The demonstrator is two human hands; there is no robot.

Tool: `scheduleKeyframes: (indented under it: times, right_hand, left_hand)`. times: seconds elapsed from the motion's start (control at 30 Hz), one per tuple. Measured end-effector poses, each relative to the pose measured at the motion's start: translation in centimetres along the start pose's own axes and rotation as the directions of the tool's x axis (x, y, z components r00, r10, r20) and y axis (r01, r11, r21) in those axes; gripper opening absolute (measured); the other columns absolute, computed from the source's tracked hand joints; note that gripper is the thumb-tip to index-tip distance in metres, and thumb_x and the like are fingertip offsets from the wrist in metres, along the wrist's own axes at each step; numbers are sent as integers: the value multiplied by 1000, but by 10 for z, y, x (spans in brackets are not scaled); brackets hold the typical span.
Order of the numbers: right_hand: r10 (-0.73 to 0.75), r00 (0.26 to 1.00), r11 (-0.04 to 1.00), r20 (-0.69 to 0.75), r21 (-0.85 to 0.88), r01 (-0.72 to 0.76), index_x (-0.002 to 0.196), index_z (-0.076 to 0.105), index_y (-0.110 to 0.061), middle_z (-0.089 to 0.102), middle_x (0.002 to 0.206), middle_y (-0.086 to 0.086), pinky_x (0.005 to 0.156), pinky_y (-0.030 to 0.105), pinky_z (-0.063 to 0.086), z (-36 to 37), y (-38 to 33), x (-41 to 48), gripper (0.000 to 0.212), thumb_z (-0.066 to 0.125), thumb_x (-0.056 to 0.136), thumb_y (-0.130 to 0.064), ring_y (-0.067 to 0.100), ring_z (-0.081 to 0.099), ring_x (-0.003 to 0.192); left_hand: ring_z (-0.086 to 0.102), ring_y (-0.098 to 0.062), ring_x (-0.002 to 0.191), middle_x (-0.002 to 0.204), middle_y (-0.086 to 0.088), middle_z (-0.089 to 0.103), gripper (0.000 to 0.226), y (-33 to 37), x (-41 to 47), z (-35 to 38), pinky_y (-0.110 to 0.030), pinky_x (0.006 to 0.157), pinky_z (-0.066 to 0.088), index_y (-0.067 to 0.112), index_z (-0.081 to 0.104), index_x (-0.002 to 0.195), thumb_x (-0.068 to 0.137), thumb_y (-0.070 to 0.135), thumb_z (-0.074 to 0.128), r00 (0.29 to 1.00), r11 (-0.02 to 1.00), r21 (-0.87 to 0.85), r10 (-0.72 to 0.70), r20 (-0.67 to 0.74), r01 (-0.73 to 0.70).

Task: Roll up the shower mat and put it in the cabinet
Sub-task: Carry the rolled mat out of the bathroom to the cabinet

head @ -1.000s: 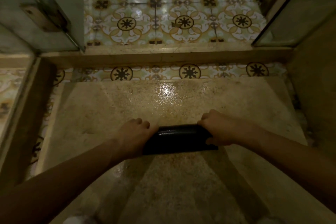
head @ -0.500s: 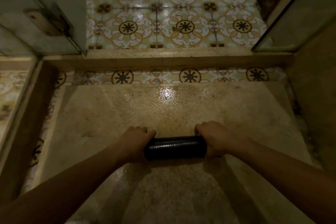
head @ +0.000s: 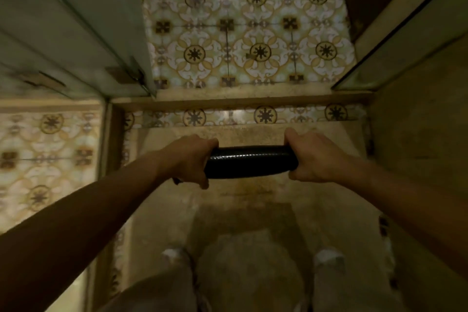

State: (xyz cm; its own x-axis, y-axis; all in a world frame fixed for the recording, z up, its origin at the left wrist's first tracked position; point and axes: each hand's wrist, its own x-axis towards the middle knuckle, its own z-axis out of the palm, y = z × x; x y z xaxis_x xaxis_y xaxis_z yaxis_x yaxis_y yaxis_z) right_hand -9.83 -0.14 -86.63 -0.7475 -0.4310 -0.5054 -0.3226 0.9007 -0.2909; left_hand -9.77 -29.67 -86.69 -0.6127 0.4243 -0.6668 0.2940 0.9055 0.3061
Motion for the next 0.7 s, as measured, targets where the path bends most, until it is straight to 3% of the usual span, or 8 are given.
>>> scheduleKeyframes:
  times: [0.17, 0.3, 0.37, 0.43, 0.53, 0.7]
  right_hand:
    - [1, 993, 999, -121, -33, -5, 102, 31, -29, 55, 79, -8, 48, 25, 33, -157, -85, -92, 58, 75, 65, -37, 15, 54, 64]
    - [-94, 942, 992, -322, -105, 63, 103, 39, -19, 63, 76, 4, 56, 26, 36, -272, -138, -149, 60, 78, 58, -24, 25, 60, 63]
    - [-98, 934, 991, -343, -122, 60, 99, 39, -20, 64, 78, 5, 58, 28, 39, -321, -159, -168, 57, 78, 57, -20, 25, 61, 66]
    - [-72, 942, 981, -327, -195, 7, 105, 38, -21, 65, 82, 2, 56, 29, 40, -360, -175, -178, 60, 77, 58, -21, 24, 62, 69]
    - [-11, 969, 961, -246, -272, -58, 119, 41, -22, 64, 89, 0, 51, 27, 36, -422, -183, -177, 66, 74, 62, -28, 21, 62, 73]
    - [121, 963, 978, -240, -138, -157, 102, 54, -24, 63, 88, 0, 57, 29, 46, -507, -152, -153, 46, 73, 61, -30, 20, 60, 75]
  left_hand:
    - [54, -9, 79, 90, 13, 57, 71, 23, -132, -153, -26, 69, 44, 34, 52, 108, 48, 49, 89, 996, 999, -11, 36, 86, -35]
    - [58, -12, 85, 100, 11, 63, 74, 40, -221, -252, -30, 73, 48, 38, 49, 106, 44, 55, 86, 997, 999, -29, 21, 68, -19]
    - [60, -14, 86, 103, 9, 65, 73, 47, -256, -295, -32, 74, 51, 38, 52, 107, 45, 56, 84, 999, 1000, 0, 22, 43, -22]
    - [63, -17, 88, 101, 7, 67, 65, 58, -278, -333, -31, 70, 49, 35, 56, 110, 52, 51, 81, 995, 998, 66, 28, -94, -22]
    - [67, -23, 80, 89, 4, 69, 45, 73, -296, -387, -31, 60, 45, 33, 56, 103, 61, 42, 71, 914, 979, 203, 75, -398, 8]
    - [64, -28, 75, 87, -3, 66, 50, 91, -277, -460, -38, 69, 51, 25, 53, 109, 62, 30, 70, 814, 947, 316, 136, -565, 60]
